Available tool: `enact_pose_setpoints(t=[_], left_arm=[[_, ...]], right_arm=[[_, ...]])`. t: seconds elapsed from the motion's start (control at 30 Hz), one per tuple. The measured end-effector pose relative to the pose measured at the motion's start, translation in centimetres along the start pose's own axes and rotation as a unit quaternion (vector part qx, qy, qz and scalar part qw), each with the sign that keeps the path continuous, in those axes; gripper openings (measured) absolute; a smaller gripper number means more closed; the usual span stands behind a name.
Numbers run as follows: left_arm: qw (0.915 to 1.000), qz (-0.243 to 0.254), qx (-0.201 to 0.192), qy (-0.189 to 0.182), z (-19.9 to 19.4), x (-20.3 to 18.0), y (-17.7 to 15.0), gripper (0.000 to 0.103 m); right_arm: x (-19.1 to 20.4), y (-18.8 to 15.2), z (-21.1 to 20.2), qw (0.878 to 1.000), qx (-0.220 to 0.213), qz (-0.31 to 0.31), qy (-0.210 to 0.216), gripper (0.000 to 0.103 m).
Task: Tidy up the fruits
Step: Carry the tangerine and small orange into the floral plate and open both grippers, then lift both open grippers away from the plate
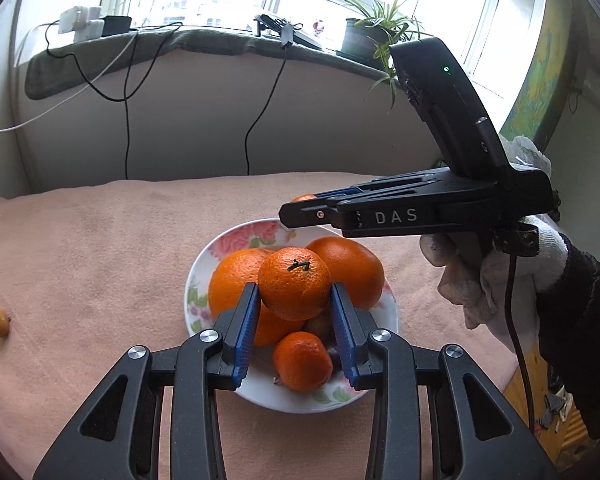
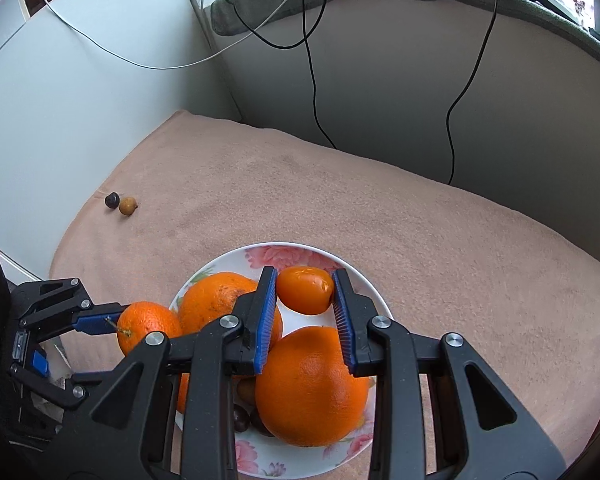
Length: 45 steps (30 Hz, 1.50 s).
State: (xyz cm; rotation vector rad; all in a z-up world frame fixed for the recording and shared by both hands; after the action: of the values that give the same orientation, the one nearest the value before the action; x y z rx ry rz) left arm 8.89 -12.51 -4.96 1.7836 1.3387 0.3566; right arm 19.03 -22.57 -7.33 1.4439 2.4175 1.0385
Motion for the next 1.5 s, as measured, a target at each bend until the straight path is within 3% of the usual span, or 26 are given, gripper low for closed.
enact_pose_setpoints(t=[0.73,0.87,0.9,0.93,1.0,1.07,1.17,1.37,1.5], left_arm=[[0.9994,0.01,0.025,-0.02,2.0,-2.0,-0.3,0.035],[0.9995,0.01,0.024,-0.02,2.1,-2.0,-0.2,0.035],[0.9994,0.011,0.025,-0.02,2.2,-2.0,-0.2,0.036],[0.9994,0.011,0.025,-0.02,2.2,-1.9,-0.1,0.04],[0.9995,0.01,0.02,-0.022,1.9,-2.0,-0.1,0.058],[0.9996,0.007,0.015,-0.022,1.7,-2.0,0.1,0.063],[0.9998,0.007,0.012,-0.012,1.6,-1.9,0.2,0.071],[0.9999,0.012,0.012,-0.001,1.3,-2.0,0.0,0.071],[0.9999,0.013,0.009,0.002,1.0,-2.2,-0.1,0.071]], right_arm=[[-0.7,-0.4,0.7,1.0,0.0,0.013,0.012,0.029],[-0.8,-0.3,0.4,1.0,-0.007,0.016,0.01,0.057],[-0.7,-0.2,0.3,1.0,-0.008,0.017,0.011,0.057],[-0.7,-0.2,0.3,1.0,-0.009,0.017,0.012,0.057],[-0.7,-0.1,0.2,1.0,-0.01,0.017,0.008,0.063],[-0.7,-0.1,0.0,1.0,-0.014,0.018,0.003,0.072],[-0.7,0.0,-0.2,1.0,-0.018,0.021,0.001,0.074],[-0.4,0.1,-0.3,1.0,-0.021,0.019,-0.01,0.083],[-0.3,0.2,-0.4,1.0,-0.022,0.02,-0.01,0.083]])
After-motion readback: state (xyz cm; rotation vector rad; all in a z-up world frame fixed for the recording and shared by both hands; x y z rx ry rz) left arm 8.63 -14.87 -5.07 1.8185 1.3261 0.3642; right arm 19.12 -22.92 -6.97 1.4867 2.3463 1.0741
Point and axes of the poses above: each gripper's, at about its wrist camera, not at the fingertips, and z roughly the way its jaws point, x to its left, y to its top, the point moved 3 cm from there along z, roughly the way its jaws point, and after that the axes turned 5 degrees about -x, right-handed, at the moved point
